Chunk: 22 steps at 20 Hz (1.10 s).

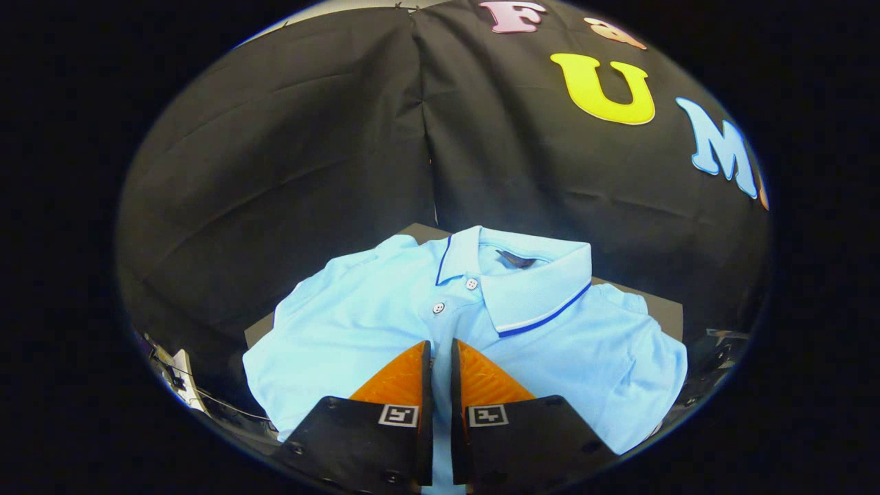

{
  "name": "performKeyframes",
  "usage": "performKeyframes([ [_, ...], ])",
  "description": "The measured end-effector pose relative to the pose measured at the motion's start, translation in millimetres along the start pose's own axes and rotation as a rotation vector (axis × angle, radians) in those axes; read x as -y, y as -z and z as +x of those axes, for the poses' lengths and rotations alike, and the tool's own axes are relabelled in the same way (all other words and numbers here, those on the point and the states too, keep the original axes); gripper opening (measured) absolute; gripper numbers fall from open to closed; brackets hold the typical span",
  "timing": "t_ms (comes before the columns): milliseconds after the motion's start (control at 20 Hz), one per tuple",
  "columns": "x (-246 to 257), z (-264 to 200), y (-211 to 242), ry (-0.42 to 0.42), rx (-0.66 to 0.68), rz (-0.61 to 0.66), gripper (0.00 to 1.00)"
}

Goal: Put the clothes into the washing machine and then close the washing machine lid.

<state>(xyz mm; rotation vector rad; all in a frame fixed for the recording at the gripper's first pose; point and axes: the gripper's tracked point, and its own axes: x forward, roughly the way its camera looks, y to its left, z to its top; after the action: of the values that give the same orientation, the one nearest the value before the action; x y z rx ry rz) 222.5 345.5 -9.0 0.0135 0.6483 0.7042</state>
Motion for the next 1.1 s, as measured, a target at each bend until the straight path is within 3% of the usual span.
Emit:
performKeyframes([
  [100,2,3,-4,0.001,0.005,0.019,0.02],
  [700,29,-83,-55,0.028,0.292,0.005,0.01],
  [900,17,-84,-43,-0.059,0.184,0.08,0.01],
  [1000,19,-70,-24,-0.039,0.115,0.059,0.02],
  [1100,25,-60,-24,0.018,0.084,-0.009,0.66],
])
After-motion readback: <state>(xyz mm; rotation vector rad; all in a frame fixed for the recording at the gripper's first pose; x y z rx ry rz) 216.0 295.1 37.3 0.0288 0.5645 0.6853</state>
